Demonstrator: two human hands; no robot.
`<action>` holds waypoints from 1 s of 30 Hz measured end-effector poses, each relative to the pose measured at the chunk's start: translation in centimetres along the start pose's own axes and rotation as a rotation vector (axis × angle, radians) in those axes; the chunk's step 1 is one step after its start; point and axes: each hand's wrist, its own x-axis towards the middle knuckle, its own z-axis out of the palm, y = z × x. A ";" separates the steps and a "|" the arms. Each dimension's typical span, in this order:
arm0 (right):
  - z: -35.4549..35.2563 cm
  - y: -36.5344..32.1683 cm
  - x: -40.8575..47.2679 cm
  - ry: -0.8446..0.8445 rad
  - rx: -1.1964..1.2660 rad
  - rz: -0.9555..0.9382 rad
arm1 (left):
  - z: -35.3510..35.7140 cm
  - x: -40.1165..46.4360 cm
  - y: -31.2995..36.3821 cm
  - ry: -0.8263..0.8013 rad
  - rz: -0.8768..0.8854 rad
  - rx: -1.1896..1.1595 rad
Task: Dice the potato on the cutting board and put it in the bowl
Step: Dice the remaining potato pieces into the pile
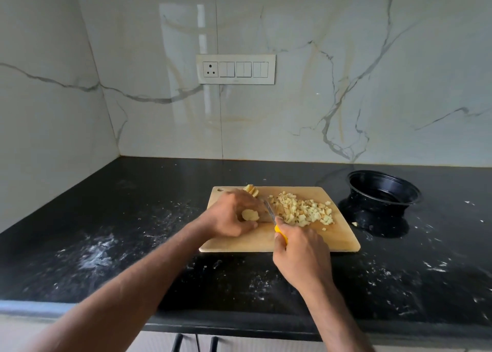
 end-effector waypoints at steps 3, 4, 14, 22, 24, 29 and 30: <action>0.1 -0.2 -0.2 -0.058 -0.029 -0.040 | 0.2 -1.2 -0.3 0.098 -0.242 0.052; 0.2 -0.3 -0.2 -0.070 -0.038 -0.049 | 0.2 -1.4 -0.5 0.110 -0.303 0.086; 0.2 -1.6 -0.6 -0.121 -0.132 -0.143 | 0.8 -1.2 -0.5 0.084 -0.356 0.068; 0.3 -2.0 0.1 -0.085 -0.063 -0.135 | 1.1 -1.3 -0.7 0.156 -0.380 0.009; 0.4 -2.3 0.5 -0.076 -0.054 -0.146 | 1.2 -1.3 -0.7 0.175 -0.390 0.002; 0.6 -2.5 1.0 -0.095 -0.057 -0.138 | 1.4 -0.8 -0.9 0.158 -0.432 0.017; 0.7 -2.6 1.0 -0.096 -0.068 -0.136 | 1.5 -0.7 -1.0 0.156 -0.439 0.017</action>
